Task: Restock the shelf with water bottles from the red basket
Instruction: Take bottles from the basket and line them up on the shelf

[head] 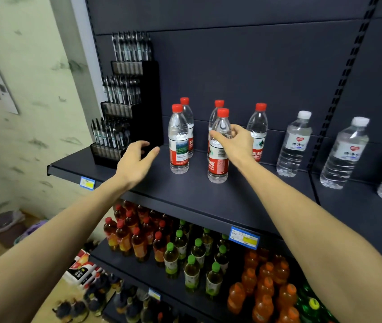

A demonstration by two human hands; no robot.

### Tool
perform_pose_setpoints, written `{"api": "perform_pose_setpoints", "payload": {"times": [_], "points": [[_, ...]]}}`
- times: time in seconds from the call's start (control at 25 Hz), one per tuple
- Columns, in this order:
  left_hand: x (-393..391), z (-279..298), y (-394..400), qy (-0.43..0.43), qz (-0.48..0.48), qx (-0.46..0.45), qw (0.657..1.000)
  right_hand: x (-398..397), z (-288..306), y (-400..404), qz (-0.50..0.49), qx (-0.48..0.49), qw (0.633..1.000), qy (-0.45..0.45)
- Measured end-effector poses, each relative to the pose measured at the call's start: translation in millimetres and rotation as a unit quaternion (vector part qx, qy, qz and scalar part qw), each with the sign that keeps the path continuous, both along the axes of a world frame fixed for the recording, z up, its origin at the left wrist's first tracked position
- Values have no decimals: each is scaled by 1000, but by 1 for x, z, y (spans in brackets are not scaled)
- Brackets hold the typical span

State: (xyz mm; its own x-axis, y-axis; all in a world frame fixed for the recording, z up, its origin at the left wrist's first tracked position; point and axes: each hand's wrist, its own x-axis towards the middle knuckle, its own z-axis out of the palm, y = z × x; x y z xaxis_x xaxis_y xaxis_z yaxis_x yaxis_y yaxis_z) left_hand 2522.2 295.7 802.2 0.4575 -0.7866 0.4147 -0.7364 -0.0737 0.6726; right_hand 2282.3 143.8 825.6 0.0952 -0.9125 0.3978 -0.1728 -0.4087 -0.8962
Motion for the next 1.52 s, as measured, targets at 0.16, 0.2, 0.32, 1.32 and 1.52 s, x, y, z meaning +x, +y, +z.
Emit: {"api": "perform_pose_setpoints", "payload": {"times": [0.16, 0.2, 0.32, 1.32, 1.52], "points": [[10, 4, -1, -9, 11, 1, 1000, 15, -3, -13, -13, 6, 1000, 7], [13, 3, -2, -7, 12, 3, 1000, 16, -3, -16, -10, 6, 1000, 11], [16, -3, -3, -3, 12, 11, 1000, 16, -3, -20, 18, 9, 1000, 14], [7, -23, 47, -91, 48, 32, 994, 13, -3, -7, -4, -15, 1000, -12], [13, -47, 92, -94, 129, 38, 986, 46, -10, 53, -67, -191, 977, -68]]}}
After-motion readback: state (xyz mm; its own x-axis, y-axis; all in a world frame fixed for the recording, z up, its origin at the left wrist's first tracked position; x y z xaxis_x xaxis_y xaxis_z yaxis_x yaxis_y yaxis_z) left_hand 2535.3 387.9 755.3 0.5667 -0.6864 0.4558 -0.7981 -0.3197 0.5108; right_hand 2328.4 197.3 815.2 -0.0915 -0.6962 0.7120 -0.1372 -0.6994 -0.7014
